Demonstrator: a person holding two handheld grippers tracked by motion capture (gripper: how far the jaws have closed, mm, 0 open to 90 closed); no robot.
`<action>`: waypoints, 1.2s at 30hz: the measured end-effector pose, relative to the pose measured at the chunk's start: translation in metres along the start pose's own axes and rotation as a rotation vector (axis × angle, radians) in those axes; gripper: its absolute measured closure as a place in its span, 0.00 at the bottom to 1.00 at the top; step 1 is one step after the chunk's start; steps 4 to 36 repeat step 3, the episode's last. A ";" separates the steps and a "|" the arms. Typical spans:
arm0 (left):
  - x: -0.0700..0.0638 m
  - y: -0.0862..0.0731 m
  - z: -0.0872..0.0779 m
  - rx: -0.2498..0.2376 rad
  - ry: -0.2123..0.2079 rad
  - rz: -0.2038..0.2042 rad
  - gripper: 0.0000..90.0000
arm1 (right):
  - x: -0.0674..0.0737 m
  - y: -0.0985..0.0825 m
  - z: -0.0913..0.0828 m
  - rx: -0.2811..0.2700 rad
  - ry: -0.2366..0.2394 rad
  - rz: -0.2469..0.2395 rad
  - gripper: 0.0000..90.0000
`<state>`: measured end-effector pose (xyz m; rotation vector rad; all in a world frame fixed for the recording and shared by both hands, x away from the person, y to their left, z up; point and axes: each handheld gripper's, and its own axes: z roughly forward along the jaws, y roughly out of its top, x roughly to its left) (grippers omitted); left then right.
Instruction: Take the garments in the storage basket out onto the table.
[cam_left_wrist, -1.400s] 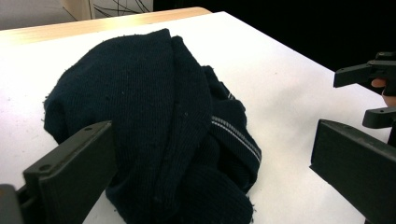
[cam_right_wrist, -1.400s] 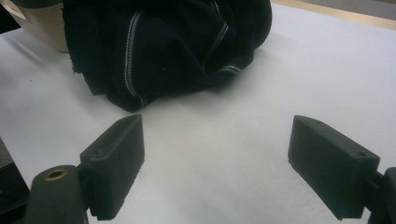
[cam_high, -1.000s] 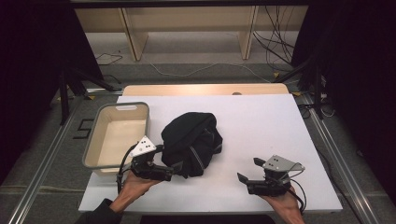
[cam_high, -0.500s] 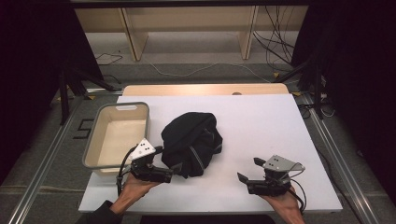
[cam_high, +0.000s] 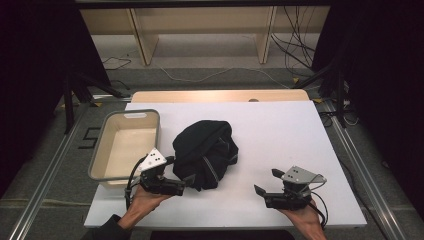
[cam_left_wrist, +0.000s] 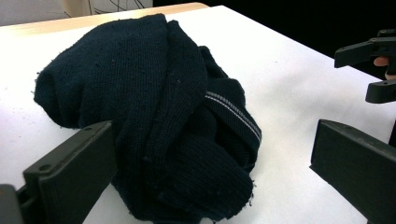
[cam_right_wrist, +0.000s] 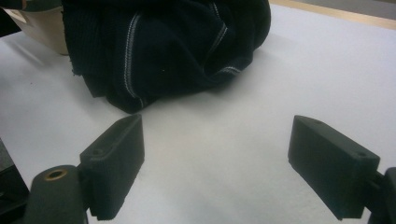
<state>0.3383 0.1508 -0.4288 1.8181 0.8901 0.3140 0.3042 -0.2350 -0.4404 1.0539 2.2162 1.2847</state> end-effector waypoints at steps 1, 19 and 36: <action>0.000 0.000 0.000 -0.001 0.001 0.000 0.00 | 0.000 0.000 0.000 -0.001 0.000 -0.001 0.21; 0.000 0.000 0.000 -0.002 0.000 0.000 0.00 | 0.000 0.000 0.000 0.000 0.000 -0.001 0.21; 0.000 0.000 0.000 -0.002 0.000 0.000 0.00 | 0.000 0.000 0.000 0.000 0.000 -0.001 0.21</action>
